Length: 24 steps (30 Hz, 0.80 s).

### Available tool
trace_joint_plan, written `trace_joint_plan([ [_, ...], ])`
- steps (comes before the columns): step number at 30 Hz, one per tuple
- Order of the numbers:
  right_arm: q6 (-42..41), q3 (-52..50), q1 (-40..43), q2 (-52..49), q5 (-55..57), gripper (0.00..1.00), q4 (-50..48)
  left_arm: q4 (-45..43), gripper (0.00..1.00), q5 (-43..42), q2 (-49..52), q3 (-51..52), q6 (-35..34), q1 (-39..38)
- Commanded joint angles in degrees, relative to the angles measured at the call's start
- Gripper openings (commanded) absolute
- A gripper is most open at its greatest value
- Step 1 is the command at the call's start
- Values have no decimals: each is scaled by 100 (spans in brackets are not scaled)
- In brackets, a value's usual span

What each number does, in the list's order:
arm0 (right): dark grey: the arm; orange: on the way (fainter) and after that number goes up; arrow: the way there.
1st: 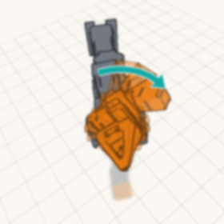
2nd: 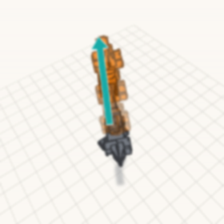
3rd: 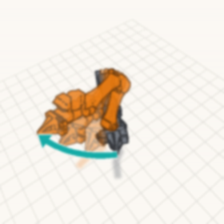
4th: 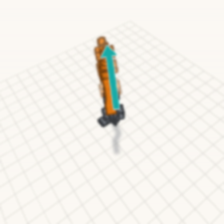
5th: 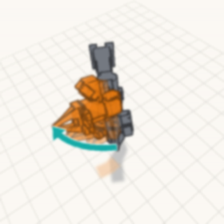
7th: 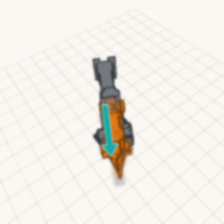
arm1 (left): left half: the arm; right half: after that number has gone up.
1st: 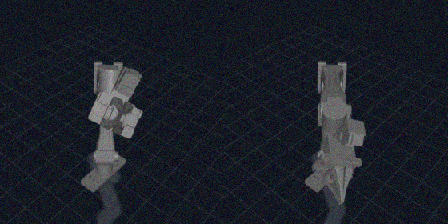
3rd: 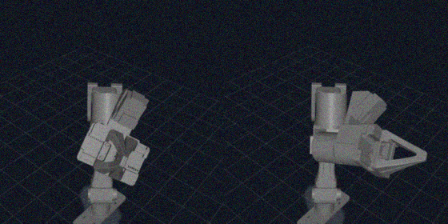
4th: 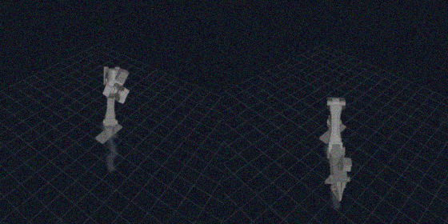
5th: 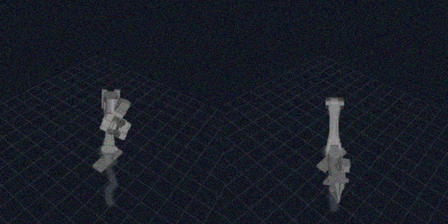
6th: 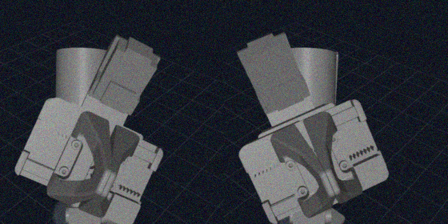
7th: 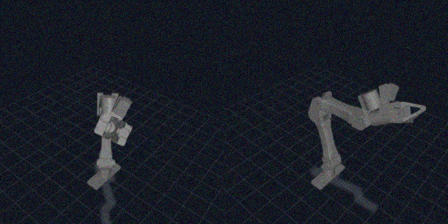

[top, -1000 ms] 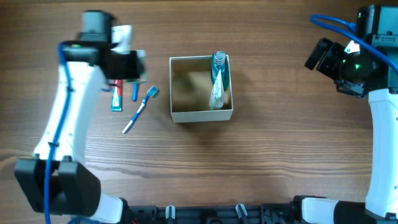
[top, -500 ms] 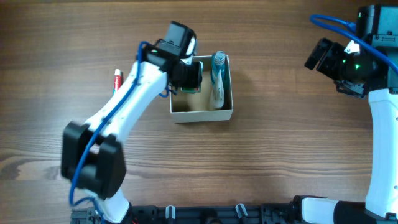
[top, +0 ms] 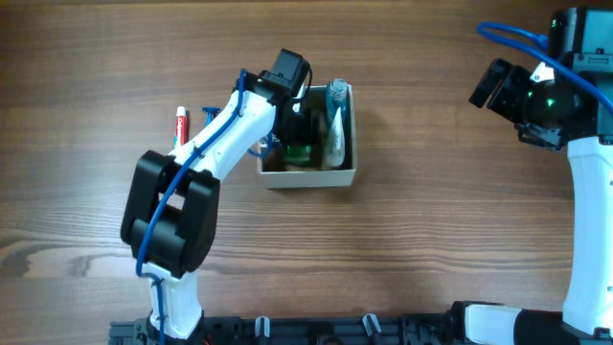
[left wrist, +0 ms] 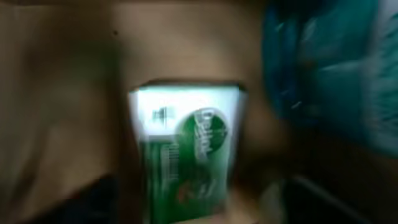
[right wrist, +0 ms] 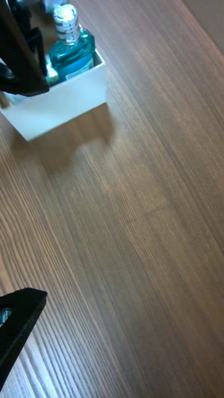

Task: Pack container
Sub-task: 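Carry the soap into the box and release it, then move left gripper to the Colgate toothpaste tube and grasp it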

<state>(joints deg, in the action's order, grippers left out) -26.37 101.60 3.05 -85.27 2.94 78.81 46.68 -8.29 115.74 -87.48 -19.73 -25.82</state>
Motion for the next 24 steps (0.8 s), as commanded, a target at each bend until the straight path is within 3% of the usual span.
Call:
trace_joint_plan([
  [1,-76,48,15,-63,-46,100,-15,28,100,-225,-887,-74,-66,192],
  [10,-76,48,15,-63,-46,100,-15,348,100,-192,-2516,-72,0,699],
  [13,-76,48,15,-63,-46,100,-15,776,100,708,-2935,-72,345,1097],
  [14,-79,48,15,-63,-46,100,-15,1034,100,1294,-2935,-70,476,1329],
  [16,-76,48,15,-63,-46,100,-15,1198,100,1526,-2813,-17,579,1622],
  [22,-79,48,15,-63,-46,100,-15,1193,100,1384,-1976,503,1156,2516],
  [24,-79,48,15,-63,-46,100,-15,1130,95,1049,-1478,584,1539,2761],
])
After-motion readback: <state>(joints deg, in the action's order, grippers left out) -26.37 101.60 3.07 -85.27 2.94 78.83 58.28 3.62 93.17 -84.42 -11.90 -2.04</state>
